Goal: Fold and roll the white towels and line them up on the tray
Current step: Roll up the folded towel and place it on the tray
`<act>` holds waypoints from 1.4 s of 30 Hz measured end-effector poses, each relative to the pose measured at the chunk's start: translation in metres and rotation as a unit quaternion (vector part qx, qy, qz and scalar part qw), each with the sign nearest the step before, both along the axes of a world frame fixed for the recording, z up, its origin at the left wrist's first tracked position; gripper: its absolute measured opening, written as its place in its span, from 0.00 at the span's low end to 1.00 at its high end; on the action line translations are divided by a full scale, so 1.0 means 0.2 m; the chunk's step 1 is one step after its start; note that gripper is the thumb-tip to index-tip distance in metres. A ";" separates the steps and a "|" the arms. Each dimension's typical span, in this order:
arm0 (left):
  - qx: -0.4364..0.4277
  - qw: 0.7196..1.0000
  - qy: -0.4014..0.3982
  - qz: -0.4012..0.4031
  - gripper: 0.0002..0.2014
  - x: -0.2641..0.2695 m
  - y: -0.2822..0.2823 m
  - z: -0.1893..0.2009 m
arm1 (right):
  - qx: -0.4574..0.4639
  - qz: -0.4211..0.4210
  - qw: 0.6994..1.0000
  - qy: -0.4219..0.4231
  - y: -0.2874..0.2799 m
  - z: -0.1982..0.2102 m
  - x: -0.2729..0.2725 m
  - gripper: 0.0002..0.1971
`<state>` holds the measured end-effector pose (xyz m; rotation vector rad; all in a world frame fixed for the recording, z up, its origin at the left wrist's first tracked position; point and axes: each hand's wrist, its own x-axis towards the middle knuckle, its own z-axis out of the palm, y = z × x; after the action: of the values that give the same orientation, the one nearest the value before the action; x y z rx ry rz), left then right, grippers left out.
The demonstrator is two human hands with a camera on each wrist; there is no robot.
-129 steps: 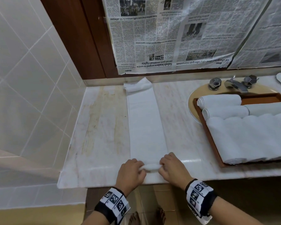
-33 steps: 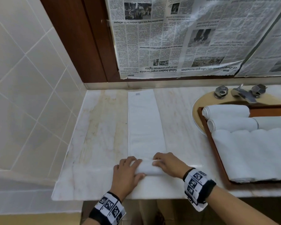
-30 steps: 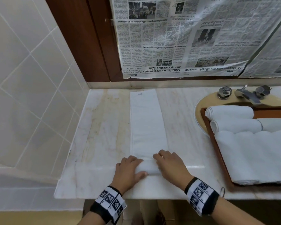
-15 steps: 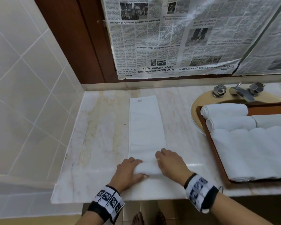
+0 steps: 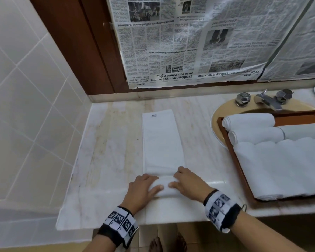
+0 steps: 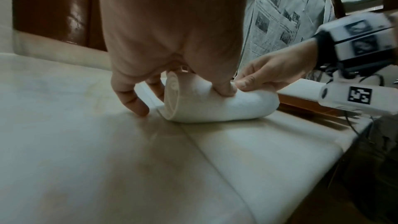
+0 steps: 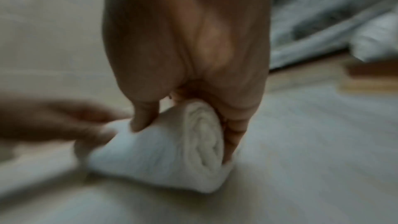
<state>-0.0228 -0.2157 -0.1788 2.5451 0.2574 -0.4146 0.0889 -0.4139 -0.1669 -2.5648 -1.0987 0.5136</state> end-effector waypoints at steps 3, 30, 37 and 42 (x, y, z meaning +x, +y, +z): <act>-0.048 0.998 0.013 0.031 0.42 0.05 0.01 -0.03 | -0.020 0.041 0.993 -0.109 -0.03 -0.06 -0.13 0.25; 0.092 0.995 0.029 -0.007 0.52 0.05 0.00 0.06 | -0.088 -0.023 0.979 0.184 0.05 0.12 0.08 0.28; 0.091 0.995 0.049 0.014 0.43 0.12 0.04 0.07 | -0.083 0.058 0.985 -0.141 -0.01 -0.08 -0.12 0.34; 0.056 0.996 -0.031 -0.065 0.42 0.05 0.03 0.03 | -0.086 0.028 0.987 0.133 0.04 0.03 0.04 0.29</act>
<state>-0.0125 -0.2099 -0.1729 2.6900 0.0939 -0.3789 0.0966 -0.4055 -0.1601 -2.5173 -1.0727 0.9726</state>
